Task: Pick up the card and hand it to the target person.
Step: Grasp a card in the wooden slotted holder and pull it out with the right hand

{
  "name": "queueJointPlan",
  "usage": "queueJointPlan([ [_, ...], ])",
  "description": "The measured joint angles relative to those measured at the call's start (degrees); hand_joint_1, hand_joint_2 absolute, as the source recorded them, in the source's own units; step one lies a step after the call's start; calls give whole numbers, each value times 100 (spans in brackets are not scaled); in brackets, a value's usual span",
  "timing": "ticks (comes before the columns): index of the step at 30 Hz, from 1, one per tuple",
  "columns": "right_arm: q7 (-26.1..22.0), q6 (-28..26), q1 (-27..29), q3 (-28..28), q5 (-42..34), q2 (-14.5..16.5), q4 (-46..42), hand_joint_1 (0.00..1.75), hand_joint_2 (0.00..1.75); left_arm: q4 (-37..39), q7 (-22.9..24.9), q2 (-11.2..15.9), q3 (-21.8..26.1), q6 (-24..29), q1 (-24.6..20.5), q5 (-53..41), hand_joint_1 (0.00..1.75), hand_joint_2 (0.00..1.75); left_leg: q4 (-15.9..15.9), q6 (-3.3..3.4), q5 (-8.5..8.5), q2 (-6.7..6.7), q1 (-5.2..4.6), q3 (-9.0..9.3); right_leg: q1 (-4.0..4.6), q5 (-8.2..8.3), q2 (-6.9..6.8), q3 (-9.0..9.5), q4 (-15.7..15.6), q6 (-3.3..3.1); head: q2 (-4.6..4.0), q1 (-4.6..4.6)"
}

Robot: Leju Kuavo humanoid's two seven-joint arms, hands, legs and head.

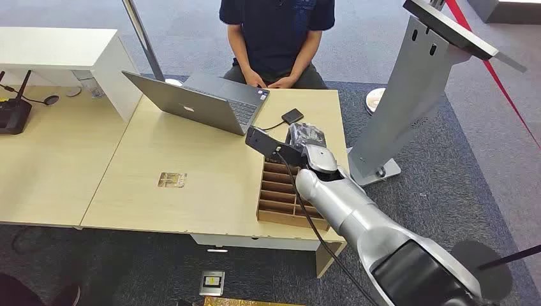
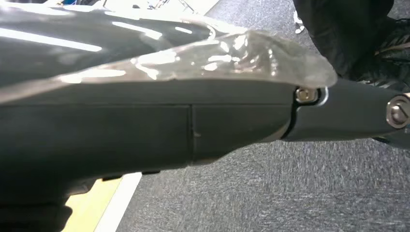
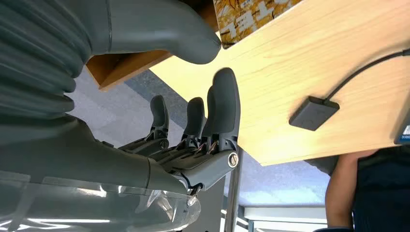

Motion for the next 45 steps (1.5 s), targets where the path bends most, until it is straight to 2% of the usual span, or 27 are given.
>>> queueJointPlan([
  [8,-117,-270,-96,-2,-43,-3,-111,88,175,0,-12,1,0,-22,-1,0,0,0,0,0,0,0,0,-1,0,0,0,0,0,0,0,0],
  [13,-136,-250,-185,0,-46,8,-251,73,175,0,-14,0,0,-29,-3,2,0,0,0,0,0,0,0,0,0,0,0,-1,0,0,0,1],
  [30,-4,186,59,33,-80,13,-334,84,175,-2,54,2,0,-30,-19,-1,0,0,0,0,0,0,0,-2,0,0,0,-3,-1,0,0,1],
  [45,28,88,195,74,-55,-74,-164,96,175,-11,52,2,-40,27,-21,32,0,0,0,0,0,0,0,-6,0,0,0,-7,-1,0,0,1],
])
